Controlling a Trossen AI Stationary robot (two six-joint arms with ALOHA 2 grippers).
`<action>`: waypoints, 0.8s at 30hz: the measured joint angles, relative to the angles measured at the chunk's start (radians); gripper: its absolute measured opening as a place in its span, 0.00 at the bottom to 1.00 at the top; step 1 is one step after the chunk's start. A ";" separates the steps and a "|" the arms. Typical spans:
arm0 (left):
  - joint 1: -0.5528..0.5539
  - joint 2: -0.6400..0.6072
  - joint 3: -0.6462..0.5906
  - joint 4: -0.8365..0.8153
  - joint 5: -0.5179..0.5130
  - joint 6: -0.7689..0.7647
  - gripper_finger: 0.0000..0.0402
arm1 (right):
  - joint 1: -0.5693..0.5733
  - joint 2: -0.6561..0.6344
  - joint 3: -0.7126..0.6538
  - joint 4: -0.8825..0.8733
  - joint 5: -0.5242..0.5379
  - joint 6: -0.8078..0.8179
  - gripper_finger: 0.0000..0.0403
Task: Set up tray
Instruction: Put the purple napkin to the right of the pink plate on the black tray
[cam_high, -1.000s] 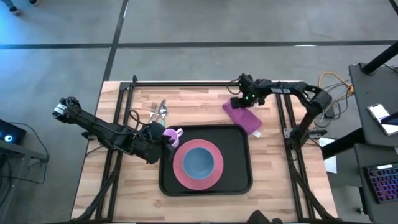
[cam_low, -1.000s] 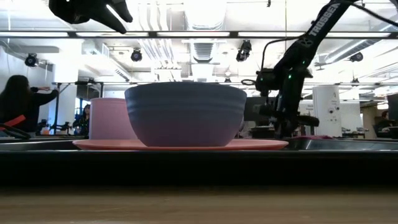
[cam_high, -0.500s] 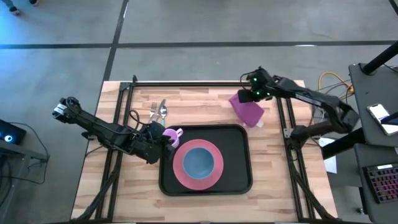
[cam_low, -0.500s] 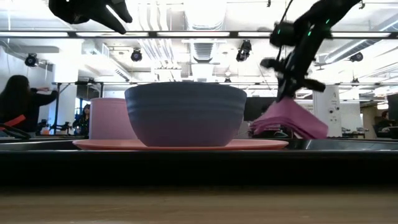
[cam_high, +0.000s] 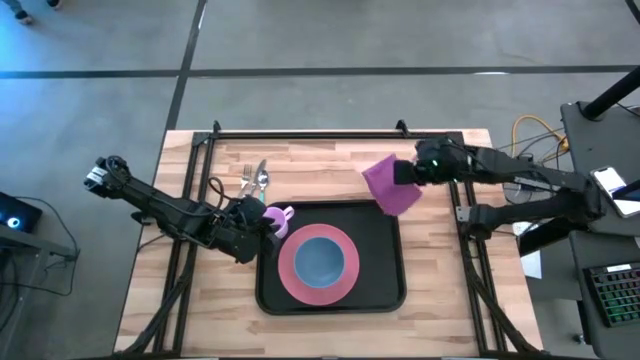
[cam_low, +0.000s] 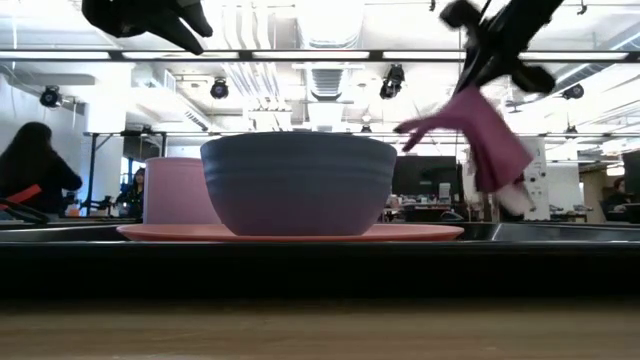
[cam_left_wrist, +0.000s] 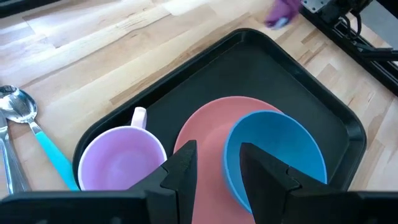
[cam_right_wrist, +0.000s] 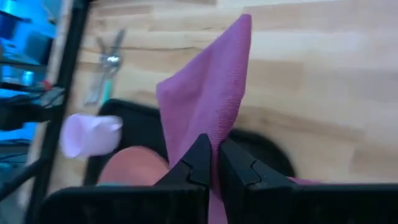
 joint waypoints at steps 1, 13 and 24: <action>0.000 0.000 0.000 0.000 0.000 0.000 0.25 | 0.047 -0.012 0.011 -0.014 0.027 0.038 0.02; 0.000 0.000 0.000 0.000 0.003 0.049 0.25 | 0.657 0.092 0.106 -0.045 0.483 0.648 0.02; 0.000 0.000 0.000 0.000 0.004 0.068 0.25 | 0.890 0.375 0.108 0.043 0.646 1.148 0.02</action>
